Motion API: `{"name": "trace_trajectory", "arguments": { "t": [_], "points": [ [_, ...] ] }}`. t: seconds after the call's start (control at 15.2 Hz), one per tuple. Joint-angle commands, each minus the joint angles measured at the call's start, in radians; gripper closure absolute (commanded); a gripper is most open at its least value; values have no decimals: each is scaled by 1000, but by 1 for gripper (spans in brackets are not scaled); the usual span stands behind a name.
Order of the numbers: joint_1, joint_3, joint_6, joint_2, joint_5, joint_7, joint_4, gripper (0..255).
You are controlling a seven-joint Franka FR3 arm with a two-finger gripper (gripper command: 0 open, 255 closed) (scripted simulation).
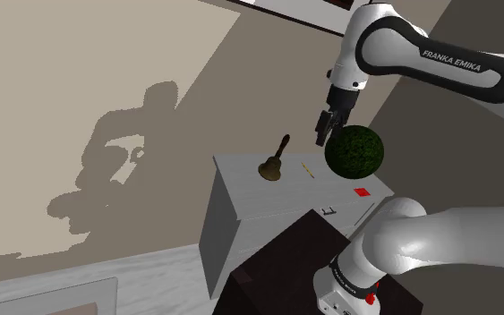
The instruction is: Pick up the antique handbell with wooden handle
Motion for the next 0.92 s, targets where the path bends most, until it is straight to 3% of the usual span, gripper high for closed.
{"name": "trace_trajectory", "arguments": {
  "t": [0.0, 0.46, 0.86],
  "points": [
    [0, 0, 0, 0, 0, 0, 0, 0],
    [-4, -114, 203, 176, -62, -155, 12, 0],
    [2, -202, 360, 369, -70, -291, 79, 0]
  ]
}}
